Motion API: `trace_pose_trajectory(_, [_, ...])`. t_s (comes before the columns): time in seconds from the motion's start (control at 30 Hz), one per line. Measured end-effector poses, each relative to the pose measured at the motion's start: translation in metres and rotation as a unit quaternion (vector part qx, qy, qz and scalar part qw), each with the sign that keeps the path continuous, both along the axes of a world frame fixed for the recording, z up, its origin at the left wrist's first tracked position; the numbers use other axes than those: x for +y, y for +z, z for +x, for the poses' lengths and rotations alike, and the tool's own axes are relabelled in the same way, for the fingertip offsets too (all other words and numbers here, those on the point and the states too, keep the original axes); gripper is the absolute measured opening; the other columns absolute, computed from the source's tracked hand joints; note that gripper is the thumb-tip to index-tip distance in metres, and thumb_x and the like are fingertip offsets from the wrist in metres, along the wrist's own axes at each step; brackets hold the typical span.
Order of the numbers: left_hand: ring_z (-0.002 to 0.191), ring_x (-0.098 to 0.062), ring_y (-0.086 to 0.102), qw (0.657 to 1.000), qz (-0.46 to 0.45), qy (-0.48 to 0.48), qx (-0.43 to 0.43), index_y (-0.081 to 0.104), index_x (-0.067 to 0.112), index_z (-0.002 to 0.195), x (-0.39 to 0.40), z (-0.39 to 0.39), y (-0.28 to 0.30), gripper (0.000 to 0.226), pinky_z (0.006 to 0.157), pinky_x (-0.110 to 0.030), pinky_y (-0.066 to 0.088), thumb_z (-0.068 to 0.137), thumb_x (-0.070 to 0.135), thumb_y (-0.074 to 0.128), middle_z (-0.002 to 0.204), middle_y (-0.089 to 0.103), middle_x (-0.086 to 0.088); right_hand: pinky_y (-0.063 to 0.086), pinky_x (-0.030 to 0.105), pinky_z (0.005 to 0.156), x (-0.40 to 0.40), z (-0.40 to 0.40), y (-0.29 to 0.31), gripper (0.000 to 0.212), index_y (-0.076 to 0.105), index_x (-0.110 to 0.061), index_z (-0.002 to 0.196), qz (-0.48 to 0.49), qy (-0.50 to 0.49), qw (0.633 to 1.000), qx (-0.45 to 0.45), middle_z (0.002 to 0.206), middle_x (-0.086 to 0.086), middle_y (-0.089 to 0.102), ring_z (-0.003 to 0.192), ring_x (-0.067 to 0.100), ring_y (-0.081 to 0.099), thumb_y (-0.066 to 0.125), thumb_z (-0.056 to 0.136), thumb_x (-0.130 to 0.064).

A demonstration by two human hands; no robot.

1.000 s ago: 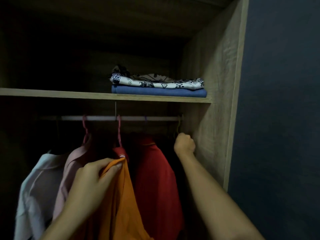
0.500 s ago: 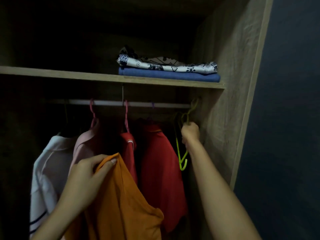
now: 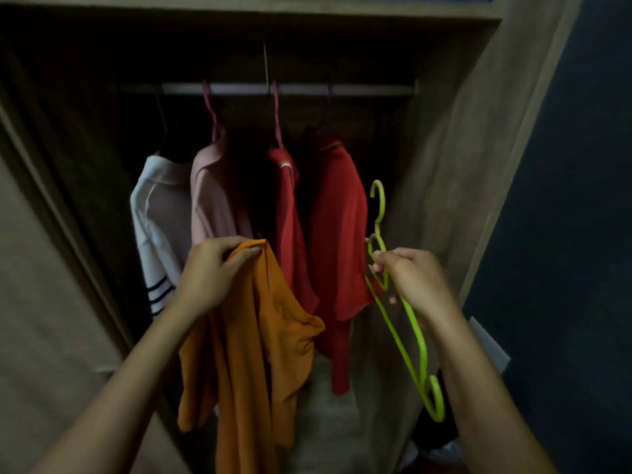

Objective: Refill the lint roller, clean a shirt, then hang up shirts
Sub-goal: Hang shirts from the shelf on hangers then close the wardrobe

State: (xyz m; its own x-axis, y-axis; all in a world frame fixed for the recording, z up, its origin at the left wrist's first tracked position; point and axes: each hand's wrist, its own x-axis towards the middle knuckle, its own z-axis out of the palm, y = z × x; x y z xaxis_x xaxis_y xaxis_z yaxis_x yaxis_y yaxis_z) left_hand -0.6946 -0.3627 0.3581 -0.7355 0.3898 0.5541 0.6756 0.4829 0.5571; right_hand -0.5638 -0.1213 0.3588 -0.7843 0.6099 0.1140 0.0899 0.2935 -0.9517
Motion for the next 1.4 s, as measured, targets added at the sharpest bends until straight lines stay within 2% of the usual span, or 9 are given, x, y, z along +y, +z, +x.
trace_pose_trajectory(0.1, [0.083,0.003,0.060,0.999,-0.027,0.007,-0.015,0.076,0.018,0.100,-0.009,-0.002,-0.017,0.016,0.066,-0.004,0.038,0.089,0.022,0.065,0.090,0.072,0.008,0.051,0.025,0.038,-0.016,0.011,0.001,0.027,0.057,-0.009,0.069,-0.157,0.058,0.986,-0.013,0.067,0.008,0.050,0.041,0.010,0.049,0.054,0.094,-0.019])
trace_pose_trajectory(0.23, [0.076,-0.007,0.065,0.998,-0.037,0.017,-0.045,0.076,0.018,0.093,-0.024,-0.002,-0.032,0.016,0.062,-0.015,0.042,0.090,0.026,0.063,0.083,0.075,-0.001,0.054,0.030,0.038,-0.027,0.022,0.009,0.031,0.049,-0.009,0.070,-0.210,0.105,0.972,-0.009,0.048,0.004,0.041,0.027,0.009,0.042,0.050,0.097,-0.022])
trace_pose_trajectory(0.43, [0.082,0.001,0.064,0.997,-0.044,-0.005,-0.059,0.075,0.019,0.100,-0.038,0.003,-0.044,0.017,0.065,-0.006,0.042,0.091,0.025,0.062,0.092,0.073,0.008,0.048,0.023,0.033,-0.051,0.017,0.011,0.026,0.047,-0.014,0.072,-0.398,0.122,0.909,-0.002,0.029,-0.004,0.038,0.024,0.009,0.045,0.051,0.095,-0.024])
trace_pose_trajectory(0.6, [0.085,-0.008,0.066,0.994,-0.085,-0.024,-0.059,0.074,0.022,0.098,-0.050,0.005,-0.046,0.014,0.075,-0.031,0.052,0.091,0.024,0.061,0.091,0.074,0.004,0.049,0.019,0.035,-0.067,0.012,0.008,0.024,0.055,-0.011,0.072,-0.504,0.101,0.857,0.037,0.033,-0.004,0.046,0.029,0.005,0.052,0.056,0.094,-0.021])
trace_pose_trajectory(0.7, [0.085,-0.002,0.064,0.994,-0.097,-0.032,-0.051,0.073,0.019,0.102,-0.054,0.008,-0.045,0.017,0.073,-0.012,0.047,0.092,0.019,0.059,0.095,0.072,0.007,0.051,0.022,0.035,-0.076,0.012,0.012,0.025,0.058,-0.007,0.073,-0.558,0.086,0.822,0.071,0.038,-0.002,0.053,0.035,0.006,0.059,0.057,0.095,-0.019])
trace_pose_trajectory(0.9, [0.082,0.006,0.059,0.992,-0.113,-0.030,-0.041,0.074,0.019,0.104,-0.061,0.008,-0.054,0.019,0.071,-0.002,0.041,0.092,0.019,0.059,0.097,0.071,0.009,0.054,0.025,0.039,-0.093,0.017,0.026,0.019,0.062,-0.002,0.089,-0.596,0.123,0.786,0.112,0.046,0.001,0.057,0.044,0.010,0.065,0.063,0.089,-0.020])
trace_pose_trajectory(1.07, [0.082,0.015,0.058,0.991,-0.120,-0.037,-0.041,0.074,0.022,0.101,-0.064,0.009,-0.060,0.017,0.073,-0.002,0.041,0.092,0.019,0.060,0.092,0.066,0.017,0.053,0.023,0.039,-0.101,0.013,0.032,0.022,0.062,-0.001,0.086,-0.614,0.134,0.763,0.151,0.047,0.001,0.051,0.040,0.008,0.062,0.058,0.093,-0.022])
trace_pose_trajectory(1.17, [0.085,0.008,0.061,0.990,-0.125,-0.044,-0.048,0.073,0.026,0.101,-0.066,0.010,-0.062,0.017,0.074,-0.005,0.043,0.093,0.022,0.058,0.093,0.067,0.018,0.052,0.023,0.038,-0.106,0.006,0.028,0.024,0.061,0.000,0.080,-0.647,0.119,0.733,0.172,0.045,0.001,0.049,0.038,0.007,0.060,0.058,0.094,-0.020])
trace_pose_trajectory(1.4, [0.090,0.013,0.059,0.988,-0.125,-0.060,-0.063,0.073,0.026,0.102,-0.070,0.014,-0.061,0.018,0.076,-0.003,0.041,0.093,0.024,0.057,0.096,0.068,0.019,0.053,0.022,0.041,-0.116,-0.005,0.012,0.027,0.062,-0.004,0.078,-0.643,0.111,0.730,0.202,0.042,-0.002,0.047,0.039,0.006,0.061,0.056,0.095,-0.024])
